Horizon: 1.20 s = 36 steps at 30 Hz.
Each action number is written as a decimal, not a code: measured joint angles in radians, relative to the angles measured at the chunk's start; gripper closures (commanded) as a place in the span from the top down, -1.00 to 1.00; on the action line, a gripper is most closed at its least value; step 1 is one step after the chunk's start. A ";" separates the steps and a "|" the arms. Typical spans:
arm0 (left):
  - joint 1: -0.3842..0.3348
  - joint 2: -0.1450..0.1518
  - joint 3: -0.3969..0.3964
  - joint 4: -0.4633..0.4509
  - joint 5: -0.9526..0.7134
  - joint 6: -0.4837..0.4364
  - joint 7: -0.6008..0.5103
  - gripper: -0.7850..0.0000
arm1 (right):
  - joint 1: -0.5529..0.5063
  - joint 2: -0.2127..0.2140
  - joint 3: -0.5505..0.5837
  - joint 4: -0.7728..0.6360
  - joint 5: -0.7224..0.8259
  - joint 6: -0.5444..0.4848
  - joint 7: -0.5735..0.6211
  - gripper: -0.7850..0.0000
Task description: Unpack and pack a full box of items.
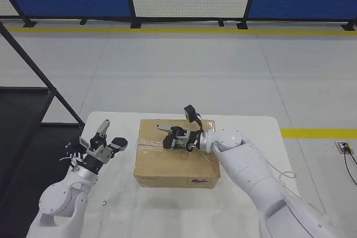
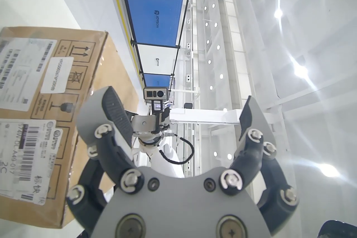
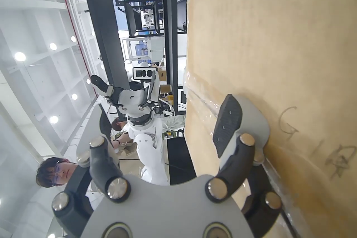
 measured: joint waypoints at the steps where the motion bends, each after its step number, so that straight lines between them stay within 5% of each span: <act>1: -0.004 0.000 0.003 0.001 0.001 0.000 0.001 1.00 | -0.008 0.011 0.013 -0.005 0.011 -0.020 0.012 1.00; 8: -0.013 -0.002 0.023 0.001 0.015 -0.001 0.012 1.00 | -0.075 0.084 0.115 -0.102 0.116 -0.111 0.159 1.00; 15: -0.014 -0.003 0.040 -0.003 0.028 0.001 0.031 1.00 | -0.177 0.158 0.202 -0.325 0.089 -0.132 0.125 1.00; 28: 0.007 -0.004 0.039 -0.029 0.030 -0.005 0.062 1.00 | -0.487 0.336 0.475 -0.958 -0.271 0.268 0.005 1.00; 36: -0.002 -0.005 0.045 -0.036 0.032 -0.002 0.061 1.00 | -0.642 0.385 0.611 -1.132 -0.348 0.429 -0.039 1.00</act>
